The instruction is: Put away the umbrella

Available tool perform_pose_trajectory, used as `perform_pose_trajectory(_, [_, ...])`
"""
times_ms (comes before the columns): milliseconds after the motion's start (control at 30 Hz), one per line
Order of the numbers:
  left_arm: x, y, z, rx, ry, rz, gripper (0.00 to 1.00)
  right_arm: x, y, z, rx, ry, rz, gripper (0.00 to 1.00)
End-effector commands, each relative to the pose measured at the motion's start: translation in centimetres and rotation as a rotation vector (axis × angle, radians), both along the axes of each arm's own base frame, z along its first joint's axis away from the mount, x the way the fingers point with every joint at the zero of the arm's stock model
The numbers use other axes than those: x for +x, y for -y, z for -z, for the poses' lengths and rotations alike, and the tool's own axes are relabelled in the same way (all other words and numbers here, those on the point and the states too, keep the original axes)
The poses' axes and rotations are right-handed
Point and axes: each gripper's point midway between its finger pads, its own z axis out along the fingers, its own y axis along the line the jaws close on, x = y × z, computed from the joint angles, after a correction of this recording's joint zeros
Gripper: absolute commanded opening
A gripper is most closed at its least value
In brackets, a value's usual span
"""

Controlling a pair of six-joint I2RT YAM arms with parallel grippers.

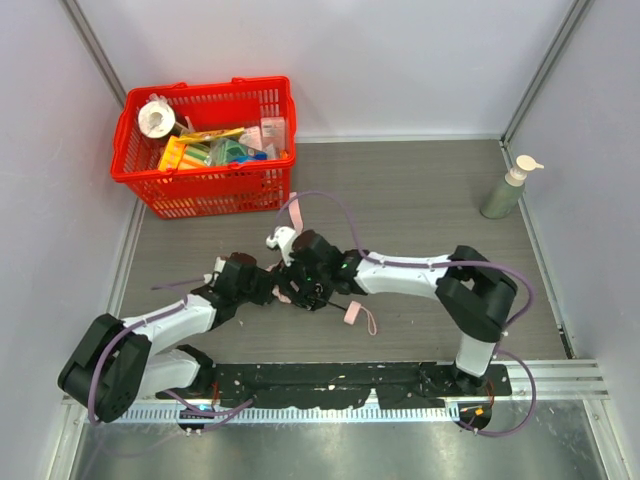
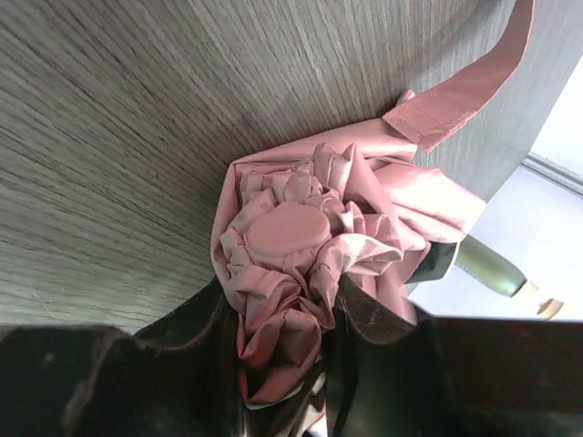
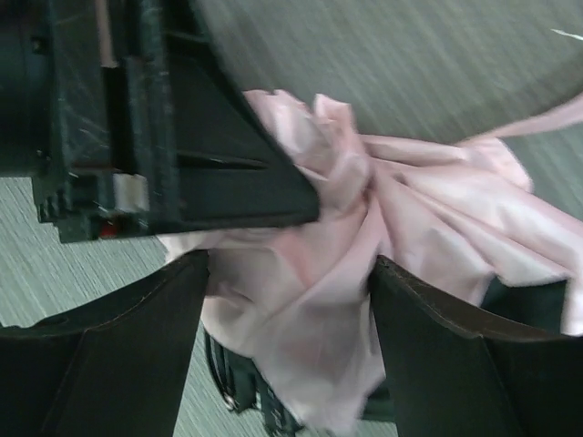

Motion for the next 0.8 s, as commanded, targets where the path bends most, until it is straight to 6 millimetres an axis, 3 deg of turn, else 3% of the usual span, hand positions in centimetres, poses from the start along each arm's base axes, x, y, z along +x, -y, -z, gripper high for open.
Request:
perform_pose_trajectory(0, [-4.5, -1.8, 4.3, 0.094, -0.237, 0.001, 0.00, -1.2, -2.6, 0.6, -0.091, 0.128, -0.075, 0.76])
perform_pose_trajectory(167, [-4.3, -1.7, 3.9, 0.091, -0.255, -0.020, 0.00, -3.0, -1.7, 4.1, -0.233, 0.224, -0.089, 0.75])
perform_pose_trajectory(333, [-4.2, -1.2, 3.7, 0.071, -0.274, -0.021, 0.00, -1.5, 1.4, 7.3, -0.377, 0.366, 0.012, 0.72])
perform_pose_trajectory(433, [-4.5, -0.8, 3.3, 0.046, -0.287, -0.009, 0.00, -2.7, 1.7, 9.4, -0.390, 0.329, -0.053, 0.69])
perform_pose_trajectory(533, [-4.6, -1.2, 3.2, 0.056, -0.278, -0.017, 0.00, -4.4, 1.1, 9.7, -0.315, 0.271, -0.109, 0.69])
perform_pose_trajectory(667, [-4.9, -1.4, 3.1, 0.066, -0.269, -0.002, 0.00, -4.2, 3.1, 11.4, -0.371, 0.271, -0.083, 0.69])
perform_pose_trajectory(767, [-4.9, -2.0, 3.2, 0.094, -0.244, -0.006, 0.00, -5.0, 3.5, 11.3, -0.330, 0.245, -0.095, 0.68])
